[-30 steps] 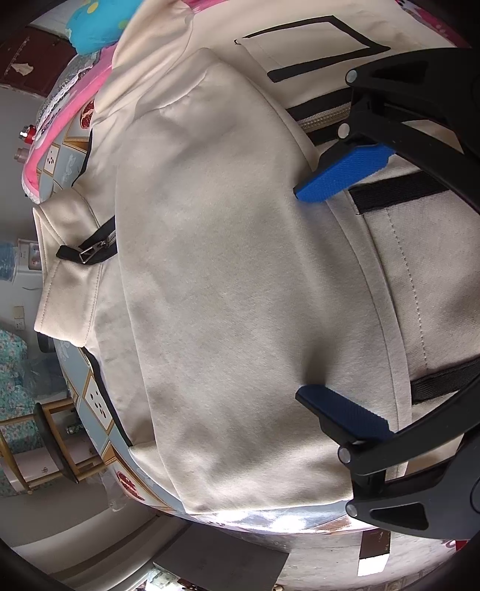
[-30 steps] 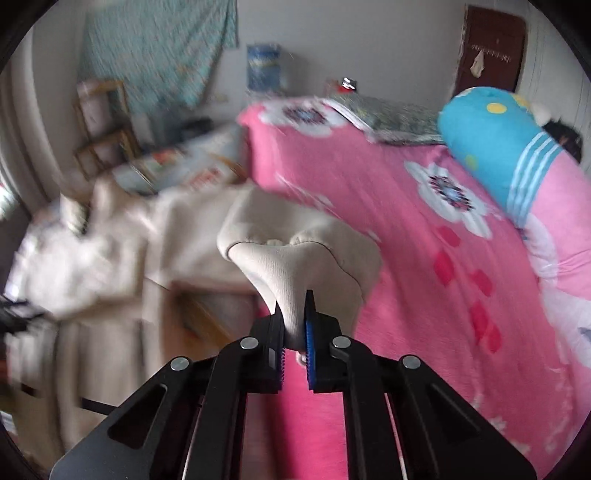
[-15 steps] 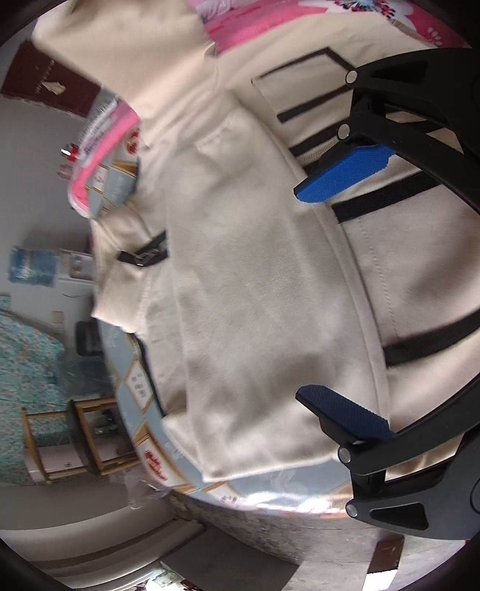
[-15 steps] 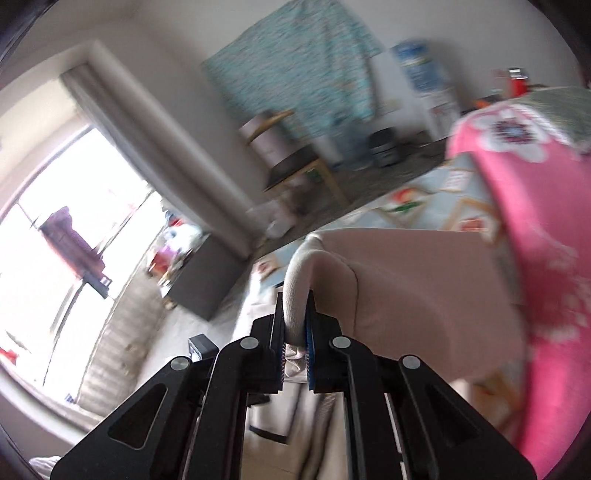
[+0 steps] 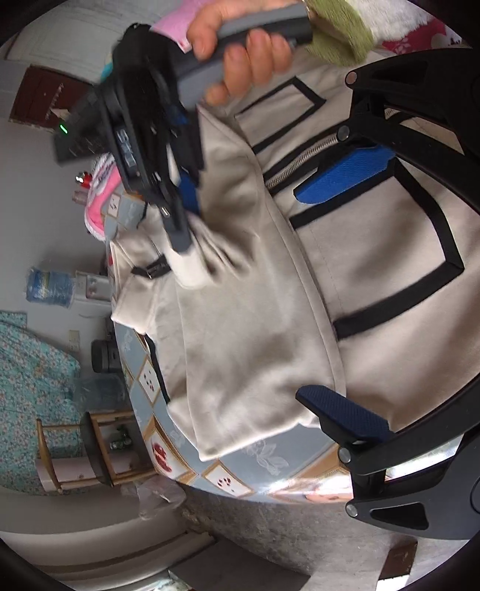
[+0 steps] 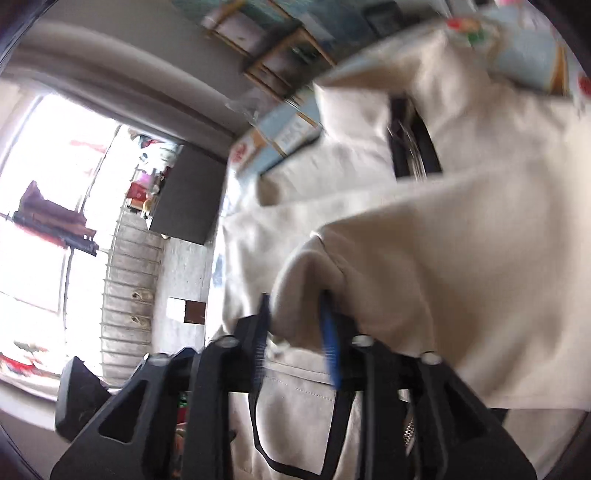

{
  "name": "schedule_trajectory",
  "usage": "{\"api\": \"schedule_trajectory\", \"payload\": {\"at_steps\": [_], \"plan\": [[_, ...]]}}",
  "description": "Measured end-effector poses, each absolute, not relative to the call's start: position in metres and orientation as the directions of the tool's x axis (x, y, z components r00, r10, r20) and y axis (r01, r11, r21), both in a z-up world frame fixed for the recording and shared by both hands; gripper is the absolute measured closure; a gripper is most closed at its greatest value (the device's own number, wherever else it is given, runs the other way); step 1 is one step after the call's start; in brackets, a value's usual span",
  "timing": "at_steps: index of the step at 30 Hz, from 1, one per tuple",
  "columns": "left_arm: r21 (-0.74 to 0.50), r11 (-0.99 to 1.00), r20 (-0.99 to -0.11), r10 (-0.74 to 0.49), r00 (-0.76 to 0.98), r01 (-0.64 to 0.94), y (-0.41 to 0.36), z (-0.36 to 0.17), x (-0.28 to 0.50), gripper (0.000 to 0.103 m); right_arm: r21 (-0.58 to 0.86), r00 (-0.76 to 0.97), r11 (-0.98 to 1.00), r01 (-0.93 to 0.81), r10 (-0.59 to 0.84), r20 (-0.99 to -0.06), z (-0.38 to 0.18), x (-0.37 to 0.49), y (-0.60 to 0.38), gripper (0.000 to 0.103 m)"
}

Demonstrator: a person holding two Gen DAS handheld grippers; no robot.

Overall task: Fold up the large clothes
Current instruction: 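Lift the sleeve and lay it across the jacket front, open right gripper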

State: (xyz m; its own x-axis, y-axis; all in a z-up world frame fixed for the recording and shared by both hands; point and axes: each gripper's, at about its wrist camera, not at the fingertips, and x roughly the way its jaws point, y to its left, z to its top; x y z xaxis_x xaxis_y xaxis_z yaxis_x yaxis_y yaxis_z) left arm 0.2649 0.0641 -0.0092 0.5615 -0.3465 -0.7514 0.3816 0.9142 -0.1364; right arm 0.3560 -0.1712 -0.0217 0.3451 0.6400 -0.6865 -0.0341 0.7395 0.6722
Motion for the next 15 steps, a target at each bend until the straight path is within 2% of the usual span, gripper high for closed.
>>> {"api": "schedule_trajectory", "payload": {"at_steps": [1,3,7,11,15], "plan": [[-0.147,0.907,-0.743,-0.365,0.561,0.395,0.062,-0.009,0.265,0.008,0.671,0.361,0.739,-0.050,0.640,-0.678,-0.018,0.351,-0.174,0.068],[-0.162,0.897,-0.736,-0.387,0.556,0.411,0.059,-0.009,0.268,0.008,0.649,0.417,0.756,-0.085,0.619,-0.666,-0.005,0.338,-0.186,0.052],[-0.200,0.892,-0.741,-0.409,0.533,0.406,0.050,-0.015,0.286,0.008,0.608,0.517,0.783,-0.131,0.577,-0.632,0.019,0.296,-0.222,0.049],[-0.267,0.901,-0.769,-0.414,0.487,0.343,0.050,-0.027,0.309,0.029,0.516,0.573,0.851,-0.099,0.472,-0.670,0.014,0.256,-0.252,0.049],[-0.383,0.894,-0.785,-0.447,0.428,0.230,0.062,-0.046,0.332,0.041,0.409,0.578,0.912,-0.022,0.346,-0.739,-0.022,0.217,-0.275,0.049]]}}
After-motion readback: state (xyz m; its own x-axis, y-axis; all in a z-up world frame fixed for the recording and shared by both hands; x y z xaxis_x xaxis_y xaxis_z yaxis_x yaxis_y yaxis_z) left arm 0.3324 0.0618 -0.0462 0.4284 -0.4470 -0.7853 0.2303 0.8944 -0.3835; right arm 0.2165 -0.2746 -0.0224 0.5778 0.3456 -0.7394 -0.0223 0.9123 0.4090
